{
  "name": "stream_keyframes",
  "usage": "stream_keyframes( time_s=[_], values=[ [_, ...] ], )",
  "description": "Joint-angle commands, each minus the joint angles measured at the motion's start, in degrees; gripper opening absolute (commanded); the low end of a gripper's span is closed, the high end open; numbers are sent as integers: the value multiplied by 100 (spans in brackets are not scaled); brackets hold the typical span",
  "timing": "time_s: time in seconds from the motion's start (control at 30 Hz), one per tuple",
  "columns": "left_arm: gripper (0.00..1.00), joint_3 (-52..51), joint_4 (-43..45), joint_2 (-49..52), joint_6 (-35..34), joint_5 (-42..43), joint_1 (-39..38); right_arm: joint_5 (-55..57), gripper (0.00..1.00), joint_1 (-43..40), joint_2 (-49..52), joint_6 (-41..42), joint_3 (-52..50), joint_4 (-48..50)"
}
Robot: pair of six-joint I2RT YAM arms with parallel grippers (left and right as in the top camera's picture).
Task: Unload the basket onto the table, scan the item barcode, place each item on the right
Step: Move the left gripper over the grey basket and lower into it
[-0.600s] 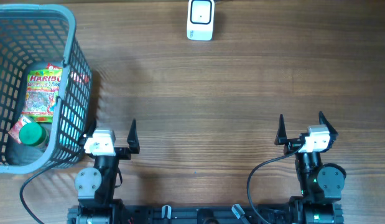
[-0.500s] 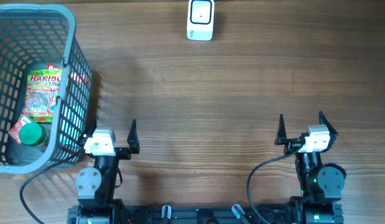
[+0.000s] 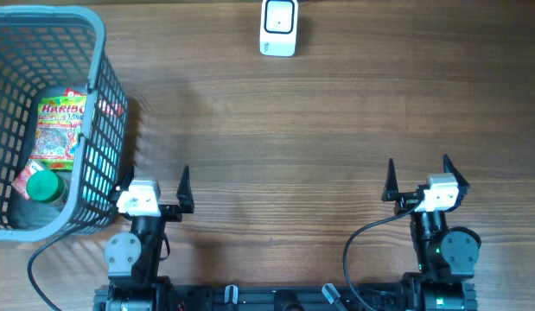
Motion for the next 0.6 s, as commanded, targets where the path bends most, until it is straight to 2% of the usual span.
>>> stream_keyframes(
  time_s=[0.0, 0.37, 0.57],
  values=[
    [100, -63, 31, -24, -15, -81, -22, 76, 100, 35, 0, -74, -4, 15],
    [100, -63, 35, -24, -42, 59, -26, 76, 100, 35, 0, -74, -4, 15],
    [100, -61, 146, -24, -39, 1034, -26, 76, 100, 35, 0, -76, -4, 15]
  ],
)
